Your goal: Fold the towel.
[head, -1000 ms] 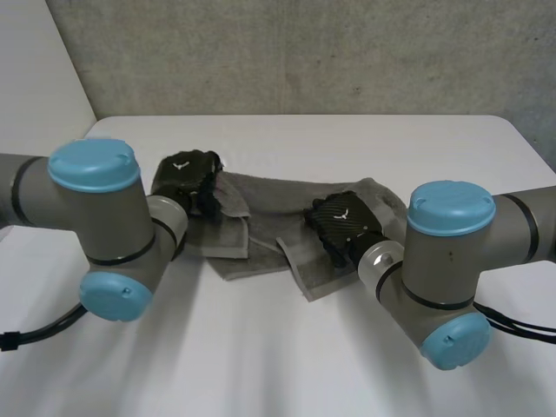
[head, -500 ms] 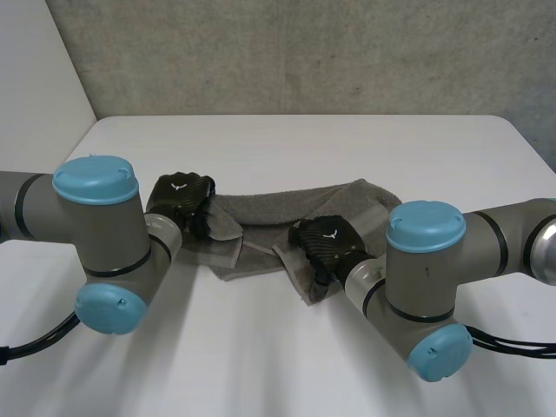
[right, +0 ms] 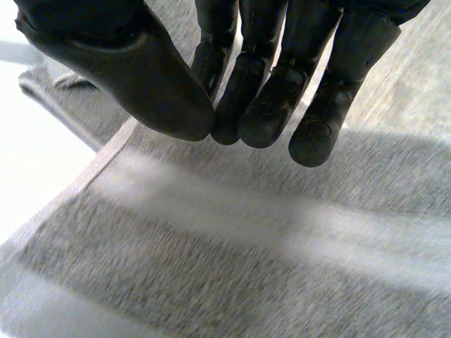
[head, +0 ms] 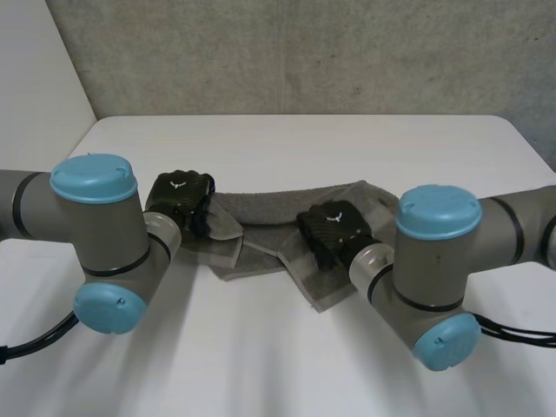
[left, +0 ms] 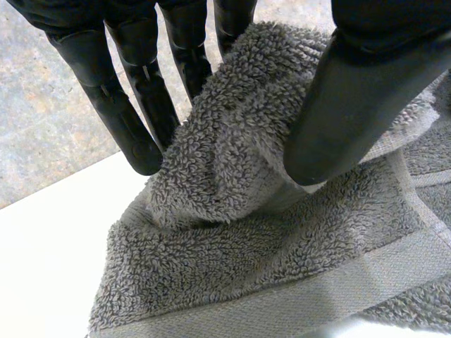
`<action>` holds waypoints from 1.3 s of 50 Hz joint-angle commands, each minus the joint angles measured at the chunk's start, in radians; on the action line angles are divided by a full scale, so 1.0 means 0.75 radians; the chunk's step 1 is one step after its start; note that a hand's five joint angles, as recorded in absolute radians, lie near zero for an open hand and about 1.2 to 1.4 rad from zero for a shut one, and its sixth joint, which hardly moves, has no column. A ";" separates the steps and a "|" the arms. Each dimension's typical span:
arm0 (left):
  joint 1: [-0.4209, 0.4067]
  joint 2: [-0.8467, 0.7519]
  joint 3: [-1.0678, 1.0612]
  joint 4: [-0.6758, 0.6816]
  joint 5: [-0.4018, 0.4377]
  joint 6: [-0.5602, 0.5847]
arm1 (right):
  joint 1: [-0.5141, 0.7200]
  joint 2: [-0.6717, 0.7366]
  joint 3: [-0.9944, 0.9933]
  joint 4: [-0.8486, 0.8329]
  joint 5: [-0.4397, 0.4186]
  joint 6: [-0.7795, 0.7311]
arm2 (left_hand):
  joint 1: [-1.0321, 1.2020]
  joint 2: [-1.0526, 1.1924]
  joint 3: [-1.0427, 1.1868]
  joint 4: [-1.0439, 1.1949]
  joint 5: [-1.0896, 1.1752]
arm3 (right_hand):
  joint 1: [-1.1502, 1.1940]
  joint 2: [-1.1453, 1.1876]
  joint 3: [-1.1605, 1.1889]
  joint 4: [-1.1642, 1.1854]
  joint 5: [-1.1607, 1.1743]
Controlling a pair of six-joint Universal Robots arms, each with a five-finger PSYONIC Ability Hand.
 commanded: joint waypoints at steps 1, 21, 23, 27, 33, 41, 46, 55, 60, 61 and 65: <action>-0.005 0.011 0.000 0.000 0.003 0.004 | -0.007 -0.065 0.011 0.017 -0.004 -0.014 | -0.284 -0.285 -0.290 -0.285 -0.521 | 0.062 0.090 0.079 0.075 0.059; 0.001 0.007 -0.005 -0.002 0.003 0.000 | 0.091 0.062 0.052 -0.103 0.009 0.187 | -0.315 -0.316 -0.322 -0.317 -0.553 | -1.510 -1.482 -1.493 -1.497 -1.513; 0.001 0.007 -0.005 0.000 0.003 0.000 | 0.091 0.076 0.040 -0.105 0.013 0.187 | -0.315 -0.316 -0.322 -0.317 -0.553 | -1.507 -1.478 -1.490 -1.494 -1.509; -0.001 0.005 -0.005 -0.002 0.001 0.000 | 0.093 0.113 0.001 -0.105 0.013 0.193 | -0.315 -0.316 -0.322 -0.317 -0.553 | -1.483 -1.455 -1.466 -1.470 -1.486; -0.001 0.005 -0.013 0.000 0.003 0.000 | 0.091 0.156 -0.058 -0.113 0.031 0.195 | -0.315 -0.316 -0.322 -0.317 -0.553 | -1.440 -1.412 -1.423 -1.427 -1.443; -0.001 0.003 -0.013 0.000 0.003 0.002 | 0.095 0.215 -0.126 -0.118 0.094 0.180 | -0.315 -0.316 -0.322 -0.317 -0.553 | -1.385 -1.357 -1.368 -1.372 -1.388; -0.001 0.003 -0.017 0.000 0.003 0.000 | 0.095 0.269 -0.175 -0.142 0.117 0.144 | -0.315 -0.316 -0.322 -0.317 -0.553 | -1.128 -1.100 -1.111 -1.115 -1.131; -0.001 0.005 -0.019 0.000 0.003 0.000 | 0.089 0.281 -0.177 -0.146 0.148 0.056 | -0.315 -0.316 -0.322 -0.317 -0.553 | -0.643 -0.614 -0.626 -0.630 -0.645; -0.001 0.005 -0.021 0.000 0.003 0.002 | 0.081 0.265 -0.177 -0.146 0.158 0.052 | -0.315 -0.316 -0.322 -0.317 -0.553 | -0.133 -0.104 -0.116 -0.120 -0.135; -0.001 0.005 -0.021 0.000 0.003 0.000 | 0.081 0.256 -0.177 -0.144 0.160 0.050 | -0.315 -0.316 -0.322 -0.317 -0.553 | 0.060 0.088 0.077 0.073 0.057; 0.001 0.007 -0.021 0.000 0.003 0.000 | 0.079 0.185 -0.159 -0.144 0.160 0.041 | -0.315 -0.316 -0.322 -0.317 -0.553 | 0.062 0.090 0.079 0.075 0.059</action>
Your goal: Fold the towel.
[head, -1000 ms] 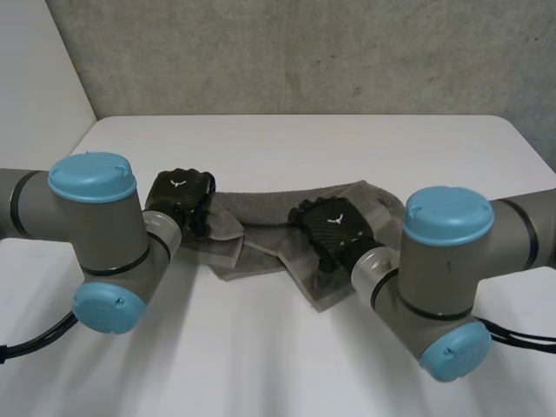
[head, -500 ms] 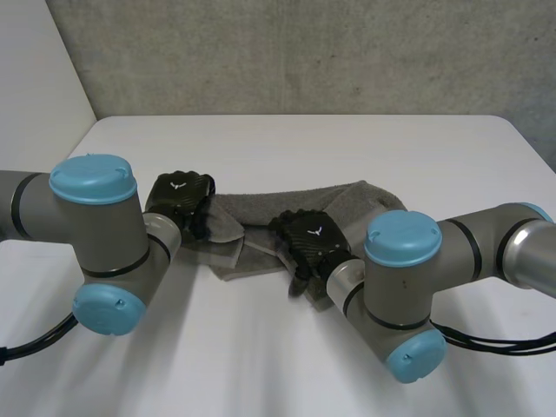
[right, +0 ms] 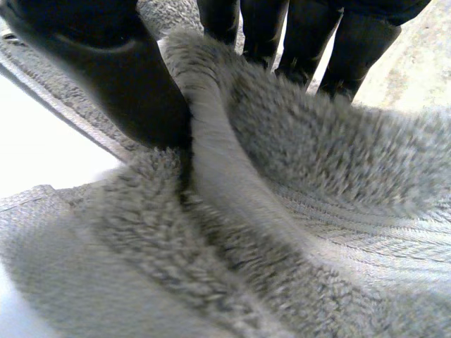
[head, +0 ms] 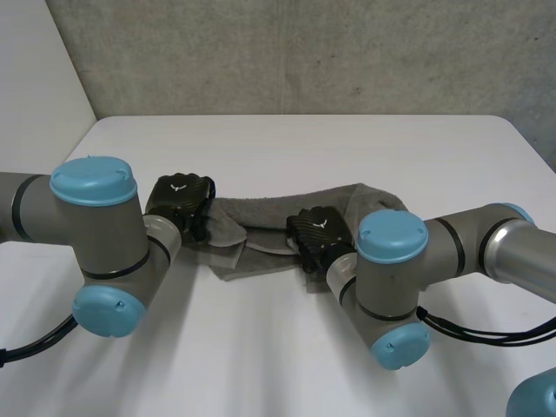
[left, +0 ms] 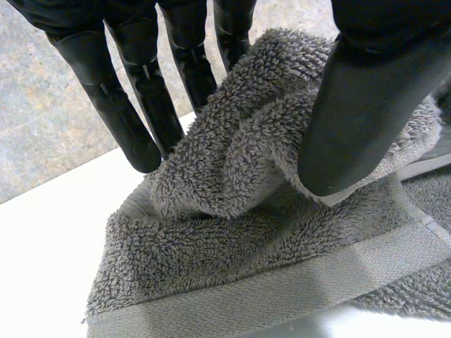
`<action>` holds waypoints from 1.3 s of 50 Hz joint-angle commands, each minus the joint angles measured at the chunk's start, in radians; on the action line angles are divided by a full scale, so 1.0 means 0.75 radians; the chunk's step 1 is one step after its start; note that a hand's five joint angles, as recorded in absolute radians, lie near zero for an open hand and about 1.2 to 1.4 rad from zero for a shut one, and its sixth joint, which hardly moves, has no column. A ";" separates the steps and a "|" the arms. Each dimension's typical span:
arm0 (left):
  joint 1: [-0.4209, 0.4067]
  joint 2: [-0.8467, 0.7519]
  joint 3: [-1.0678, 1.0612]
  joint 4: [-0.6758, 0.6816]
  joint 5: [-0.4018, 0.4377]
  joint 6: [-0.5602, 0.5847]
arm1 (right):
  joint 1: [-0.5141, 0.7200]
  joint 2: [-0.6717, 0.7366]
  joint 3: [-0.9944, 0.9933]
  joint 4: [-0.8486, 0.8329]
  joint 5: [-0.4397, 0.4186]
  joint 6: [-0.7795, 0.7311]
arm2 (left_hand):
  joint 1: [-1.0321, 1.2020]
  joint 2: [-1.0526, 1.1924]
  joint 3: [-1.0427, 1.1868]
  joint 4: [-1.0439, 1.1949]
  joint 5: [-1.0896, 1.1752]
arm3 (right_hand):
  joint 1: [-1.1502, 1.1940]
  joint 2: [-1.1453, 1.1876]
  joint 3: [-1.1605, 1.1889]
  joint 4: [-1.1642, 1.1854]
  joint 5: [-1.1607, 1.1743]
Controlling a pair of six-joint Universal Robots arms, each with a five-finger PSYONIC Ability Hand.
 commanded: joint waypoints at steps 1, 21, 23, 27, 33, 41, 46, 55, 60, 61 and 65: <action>0.002 0.002 -0.001 0.000 0.000 -0.001 | -0.005 -0.129 0.025 0.002 0.003 -0.008 | -0.155 -0.151 -0.157 -0.164 -0.383 | 0.155 0.174 0.190 0.164 0.172; -0.002 0.012 -0.003 -0.010 0.112 0.009 | -0.271 -0.573 0.054 0.335 -0.296 -0.169 | 0.426 0.430 0.423 0.417 0.197 | 0.155 0.174 0.190 0.164 0.172; -0.002 0.032 -0.001 -0.014 0.135 0.009 | -0.320 -0.654 0.038 0.390 -0.310 -0.222 | 0.548 0.552 0.545 0.539 0.320 | 0.155 0.174 0.190 0.164 0.172; 0.037 0.198 -0.005 -0.020 0.155 0.013 | -0.369 -0.769 0.003 0.430 -0.318 -0.286 | 0.549 0.553 0.547 0.540 0.321 | 0.155 0.174 0.190 0.164 0.172; 0.061 0.378 -0.013 -0.041 0.182 0.015 | -0.481 -0.898 -0.093 0.558 -0.353 -0.388 | 0.549 0.553 0.547 0.540 0.321 | 0.155 0.174 0.190 0.164 0.172; 0.090 0.460 0.019 -0.168 0.388 0.017 | -0.484 -0.754 -0.155 0.765 -0.427 -0.494 | 0.549 0.553 0.547 0.540 0.321 | 0.155 0.174 0.190 0.164 0.172; 0.098 0.279 0.093 -0.213 0.409 0.032 | -0.426 -0.624 -0.192 0.826 -0.388 -0.674 | 0.549 0.553 0.547 0.540 0.321 | 0.155 0.174 0.190 0.164 0.172; 0.178 -0.028 0.446 -0.238 0.381 0.344 | -0.336 -0.334 -0.441 0.555 -0.216 -1.009 | 0.549 0.553 0.547 0.540 0.321 | 0.155 0.174 0.190 0.164 0.172; 0.188 -0.006 0.592 0.088 0.317 0.365 | -0.324 -0.334 -0.447 -0.096 -0.236 -1.085 | 0.549 0.553 0.547 0.540 0.321 | 0.155 0.174 0.190 0.164 0.172; 0.188 -0.006 0.592 0.090 0.317 0.365 | -0.326 -0.354 -0.411 -0.315 -0.255 -1.073 | 0.549 0.553 0.547 0.540 0.321 | 0.155 0.174 0.190 0.164 0.172; 0.219 0.159 0.517 0.555 0.284 0.231 | -0.326 -0.440 -0.308 -0.577 -0.322 -1.016 | 0.549 0.553 0.547 0.540 0.321 | 0.155 0.174 0.190 0.164 0.172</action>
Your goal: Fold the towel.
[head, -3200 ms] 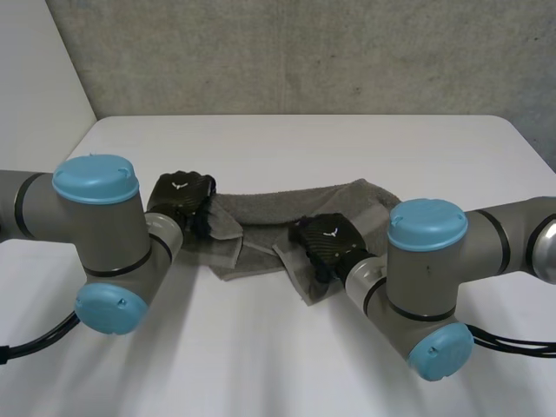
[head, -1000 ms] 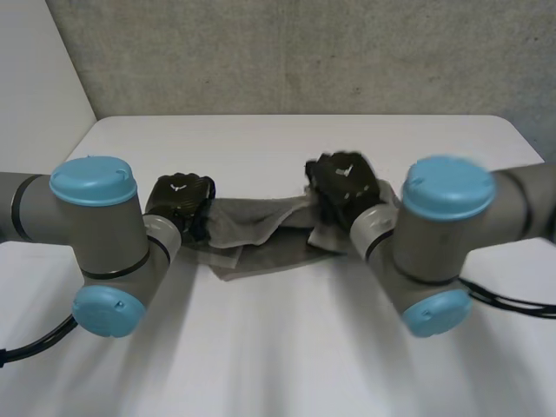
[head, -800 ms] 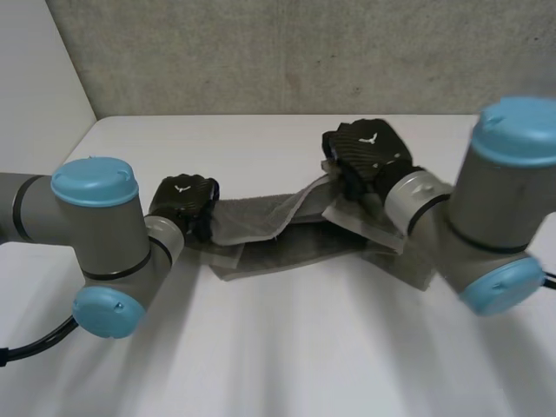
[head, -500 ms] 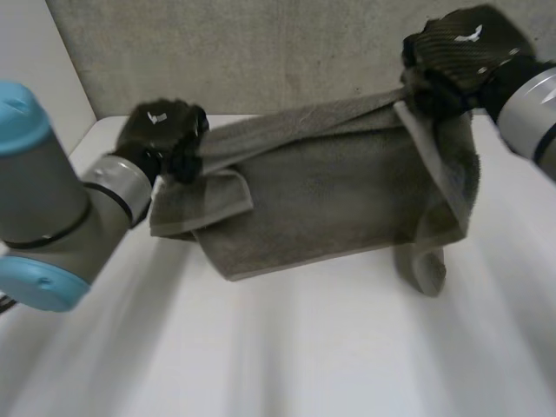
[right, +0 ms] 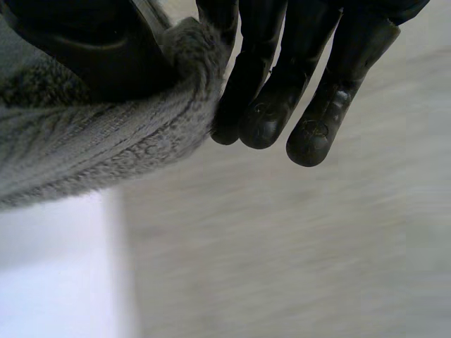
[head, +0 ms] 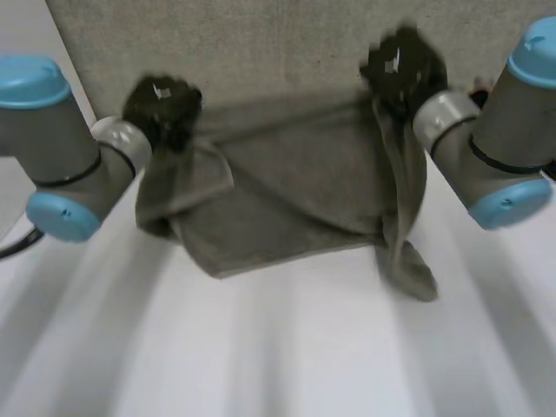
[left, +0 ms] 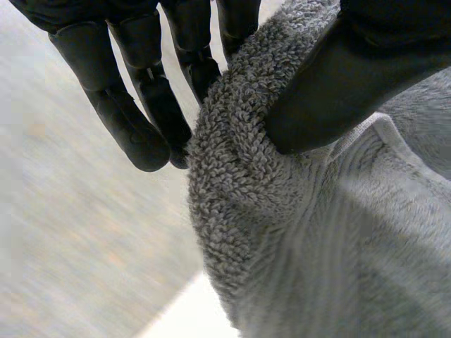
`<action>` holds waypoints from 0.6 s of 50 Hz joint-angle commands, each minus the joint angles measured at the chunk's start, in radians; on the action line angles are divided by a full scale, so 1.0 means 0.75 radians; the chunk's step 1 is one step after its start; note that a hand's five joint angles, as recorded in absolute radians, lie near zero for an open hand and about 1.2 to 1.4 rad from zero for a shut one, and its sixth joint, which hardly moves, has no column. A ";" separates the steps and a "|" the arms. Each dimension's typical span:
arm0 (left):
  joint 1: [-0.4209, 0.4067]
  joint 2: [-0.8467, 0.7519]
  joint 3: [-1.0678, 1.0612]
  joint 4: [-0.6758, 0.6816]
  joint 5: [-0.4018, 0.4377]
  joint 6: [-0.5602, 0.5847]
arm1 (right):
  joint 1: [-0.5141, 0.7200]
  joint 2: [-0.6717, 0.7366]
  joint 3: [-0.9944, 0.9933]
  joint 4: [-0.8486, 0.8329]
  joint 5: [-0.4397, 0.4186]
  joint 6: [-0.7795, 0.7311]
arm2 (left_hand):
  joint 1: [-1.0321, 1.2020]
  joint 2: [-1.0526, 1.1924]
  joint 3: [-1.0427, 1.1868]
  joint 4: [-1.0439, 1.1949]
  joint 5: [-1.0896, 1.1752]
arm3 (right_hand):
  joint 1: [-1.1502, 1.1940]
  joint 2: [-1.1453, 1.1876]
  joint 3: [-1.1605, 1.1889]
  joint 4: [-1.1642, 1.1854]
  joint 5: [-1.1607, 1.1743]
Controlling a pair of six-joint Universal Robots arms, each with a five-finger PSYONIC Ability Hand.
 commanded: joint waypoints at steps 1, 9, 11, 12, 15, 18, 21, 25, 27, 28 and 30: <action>0.056 0.237 -0.054 0.687 -0.061 -0.189 | 0.001 -0.166 0.169 -0.716 -0.142 0.078 | -0.059 -0.095 -0.199 -0.164 -0.359 | 0.117 0.088 0.078 0.065 0.095; 0.126 0.334 -0.272 0.557 0.014 -0.382 | -0.019 -0.261 0.316 -0.356 -0.261 0.317 | -0.059 -0.095 -0.199 -0.164 -0.359 | 0.117 0.088 0.078 0.065 0.095; 0.130 0.332 -0.324 0.508 0.047 -0.382 | -0.019 -0.257 0.359 -0.167 -0.271 0.332 | -0.059 -0.095 -0.199 -0.164 -0.359 | 0.117 0.088 0.078 0.065 0.095; 0.132 0.323 -0.367 0.461 0.075 -0.380 | -0.019 -0.257 0.359 -0.166 -0.271 0.332 | -0.059 -0.095 -0.199 -0.164 -0.359 | 0.117 0.088 0.078 0.065 0.095; 0.150 0.281 -0.459 0.369 0.120 -0.380 | -0.021 -0.246 0.400 -0.012 -0.273 0.311 | -0.059 -0.095 -0.199 -0.164 -0.359 | 0.117 0.088 0.078 0.065 0.095; 0.175 0.230 -0.534 0.277 0.131 -0.375 | -0.021 -0.240 0.480 0.120 -0.273 0.277 | -0.059 -0.095 -0.199 -0.164 -0.359 | 0.117 0.088 0.078 0.065 0.095; 0.181 0.193 -0.606 0.191 0.135 -0.351 | -0.019 -0.175 0.549 0.224 -0.257 0.223 | -0.059 -0.095 -0.199 -0.164 -0.359 | 0.117 0.088 0.078 0.065 0.095; 0.181 0.172 -0.667 0.107 0.135 -0.261 | -0.019 -0.114 0.600 0.304 -0.243 0.170 | -0.059 -0.095 -0.199 -0.164 -0.359 | 0.117 0.088 0.078 0.065 0.095; 0.181 0.166 -0.692 0.070 0.135 -0.191 | -0.019 -0.097 0.629 0.341 -0.237 0.143 | -0.059 -0.095 -0.199 -0.164 -0.359 | 0.117 0.088 0.078 0.065 0.095; 0.183 0.166 -0.714 0.036 0.135 -0.112 | -0.023 -0.091 0.658 0.364 -0.228 0.125 | -0.059 -0.095 -0.199 -0.164 -0.359 | 0.117 0.088 0.078 0.065 0.095; 0.185 0.168 -0.733 0.007 0.135 -0.024 | -0.025 -0.089 0.682 0.374 -0.224 0.117 | -0.059 -0.095 -0.199 -0.164 -0.359 | 0.117 0.088 0.078 0.065 0.095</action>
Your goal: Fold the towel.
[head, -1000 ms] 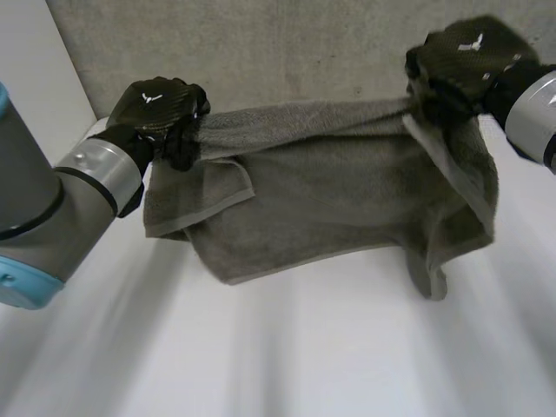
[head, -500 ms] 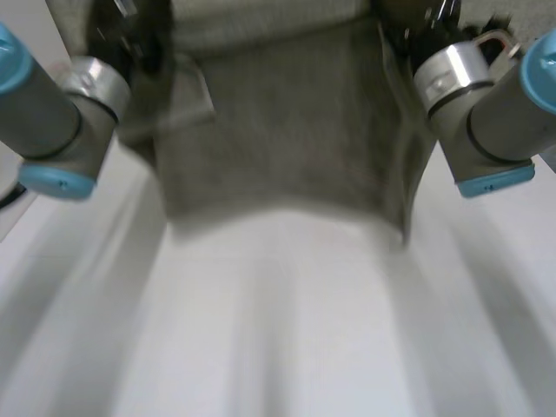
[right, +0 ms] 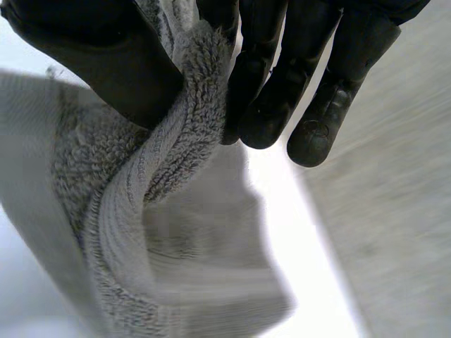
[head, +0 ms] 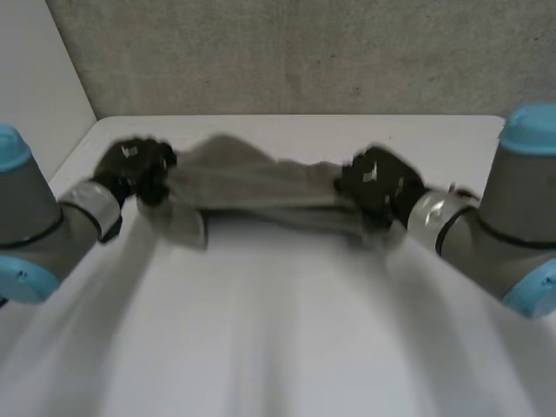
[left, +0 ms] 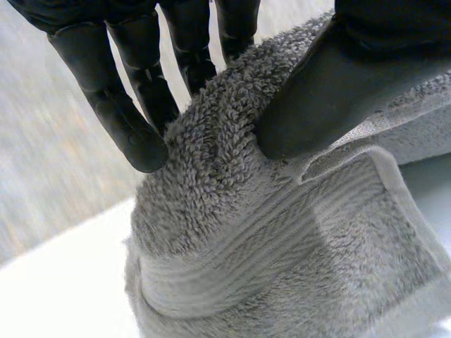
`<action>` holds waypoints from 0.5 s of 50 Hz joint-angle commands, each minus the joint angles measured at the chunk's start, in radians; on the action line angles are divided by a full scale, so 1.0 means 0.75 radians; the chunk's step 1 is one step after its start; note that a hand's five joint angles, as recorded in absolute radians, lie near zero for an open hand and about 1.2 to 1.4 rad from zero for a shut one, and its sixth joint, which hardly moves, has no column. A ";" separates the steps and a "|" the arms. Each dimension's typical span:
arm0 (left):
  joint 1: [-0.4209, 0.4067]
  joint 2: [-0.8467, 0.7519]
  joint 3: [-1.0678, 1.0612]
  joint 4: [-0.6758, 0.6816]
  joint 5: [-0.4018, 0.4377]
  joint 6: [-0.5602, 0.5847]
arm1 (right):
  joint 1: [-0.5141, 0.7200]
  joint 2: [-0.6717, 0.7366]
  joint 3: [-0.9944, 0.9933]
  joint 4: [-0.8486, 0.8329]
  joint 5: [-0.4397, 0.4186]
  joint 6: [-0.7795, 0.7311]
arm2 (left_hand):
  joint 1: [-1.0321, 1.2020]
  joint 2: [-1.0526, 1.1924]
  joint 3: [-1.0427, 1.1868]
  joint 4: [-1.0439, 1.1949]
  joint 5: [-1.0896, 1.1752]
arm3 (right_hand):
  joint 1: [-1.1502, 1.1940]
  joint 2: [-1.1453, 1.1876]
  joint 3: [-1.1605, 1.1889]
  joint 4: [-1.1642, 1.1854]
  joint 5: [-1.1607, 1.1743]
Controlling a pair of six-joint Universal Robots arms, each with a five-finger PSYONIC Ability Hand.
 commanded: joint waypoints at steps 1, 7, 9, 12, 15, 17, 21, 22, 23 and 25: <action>0.005 -0.009 -0.098 -0.159 -0.004 0.351 | -0.011 0.058 0.123 0.093 0.035 -0.080 | -0.064 -0.095 -0.204 -0.164 -0.360 | 0.112 0.080 0.078 0.065 0.072; 0.005 0.020 -0.055 -0.231 -0.008 0.546 | -0.013 -0.010 0.166 0.091 0.051 -0.058 | -0.064 -0.095 -0.204 -0.164 -0.360 | 0.112 0.080 0.078 0.065 0.072; 0.003 0.040 -0.037 -0.233 -0.006 0.552 | -0.015 -0.028 0.178 0.085 0.049 -0.056 | -0.064 -0.095 -0.204 -0.164 -0.360 | 0.112 0.080 0.078 0.065 0.072; -0.005 0.050 -0.004 -0.233 -0.002 0.559 | -0.015 -0.039 0.203 0.071 0.047 -0.043 | -0.271 -0.302 -0.411 -0.371 -0.566 | 0.112 0.080 0.078 0.065 0.072; -0.015 0.016 0.016 -0.235 -0.006 0.567 | -0.013 -0.032 0.222 0.054 0.047 -0.025 | -0.580 -0.611 -0.721 -0.680 -0.876 | 0.112 0.080 0.078 0.065 0.072; -0.017 -0.023 0.022 -0.231 -0.006 0.569 | -0.013 -0.028 0.232 0.042 0.045 -0.017 | -0.674 -0.705 -0.815 -0.774 -0.970 | 0.112 0.080 0.078 0.065 0.072; -0.042 -0.132 0.069 -0.227 -0.021 0.571 | -0.015 -0.024 0.264 -0.013 0.049 -0.007 | -1.179 -1.210 -1.320 -1.279 -1.475 | 0.112 0.080 0.078 0.065 0.072; -0.052 -0.150 0.086 -0.223 -0.023 0.559 | -0.017 -0.022 0.267 -0.031 0.053 -0.004 | -1.385 -1.416 -1.525 -1.485 -1.680 | 0.112 0.080 0.078 0.065 0.072; -0.058 -0.158 0.096 -0.221 -0.023 0.552 | -0.017 -0.020 0.267 -0.050 0.055 0.004 | -1.545 -1.577 -1.686 -1.646 -1.841 | 0.112 0.080 0.078 0.065 0.072; -0.064 -0.158 0.102 -0.219 -0.025 0.548 | -0.017 -0.016 0.267 -0.066 0.063 0.020 | -1.609 -1.640 -1.750 -1.709 -1.905 | 0.112 0.080 0.078 0.065 0.072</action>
